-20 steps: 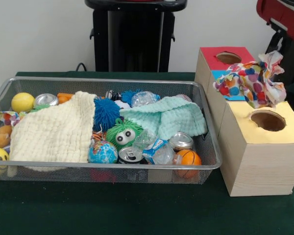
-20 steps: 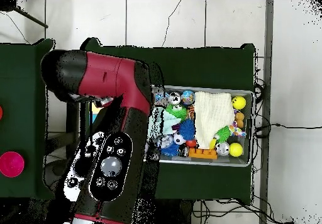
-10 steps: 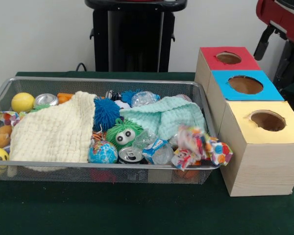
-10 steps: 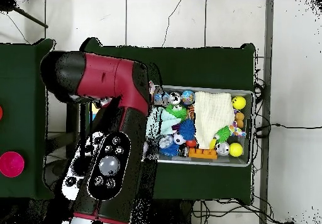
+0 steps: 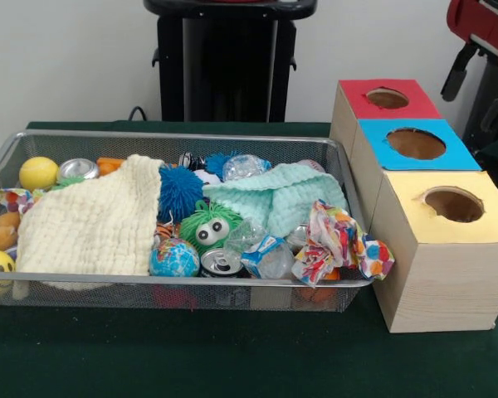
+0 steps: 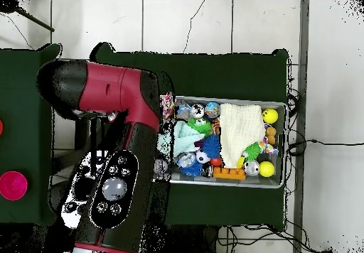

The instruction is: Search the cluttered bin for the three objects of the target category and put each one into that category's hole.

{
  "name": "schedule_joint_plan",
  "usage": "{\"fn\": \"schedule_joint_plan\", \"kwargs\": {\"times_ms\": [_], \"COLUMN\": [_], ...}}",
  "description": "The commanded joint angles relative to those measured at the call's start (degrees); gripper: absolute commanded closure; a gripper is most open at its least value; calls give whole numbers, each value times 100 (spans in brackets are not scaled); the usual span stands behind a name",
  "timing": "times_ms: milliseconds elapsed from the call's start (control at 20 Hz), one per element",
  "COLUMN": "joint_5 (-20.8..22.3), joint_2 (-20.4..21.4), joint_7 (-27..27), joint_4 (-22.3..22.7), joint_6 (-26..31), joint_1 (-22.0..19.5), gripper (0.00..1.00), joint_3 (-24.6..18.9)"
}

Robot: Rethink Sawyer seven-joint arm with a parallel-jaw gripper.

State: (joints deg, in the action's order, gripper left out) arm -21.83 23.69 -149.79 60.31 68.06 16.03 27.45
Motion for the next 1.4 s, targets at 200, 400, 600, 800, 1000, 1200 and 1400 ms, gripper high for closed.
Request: {"fn": "schedule_joint_plan", "kwargs": {"times_ms": [200, 400, 600, 800, 1000, 1200, 1400], "joint_5": [270, 317, 409, 455, 489, 517, 512], "joint_2": [-283, -362, -537, -826, -1090, -1343, -1552], "joint_7": [-183, 14, 185, 262, 261, 160, 237], "joint_4": [60, 82, -236, -732, -1020, -1349, -1677], "joint_6": [-198, -375, -168, 79, -32, -23, 27], "joint_1": [-476, -616, -782, -967, -1060, -1078, -1153], "gripper": [0, 0, 0, 0, 0, 0, 0], "joint_3": [-488, -580, -639, -734, -821, -840, -870]}}
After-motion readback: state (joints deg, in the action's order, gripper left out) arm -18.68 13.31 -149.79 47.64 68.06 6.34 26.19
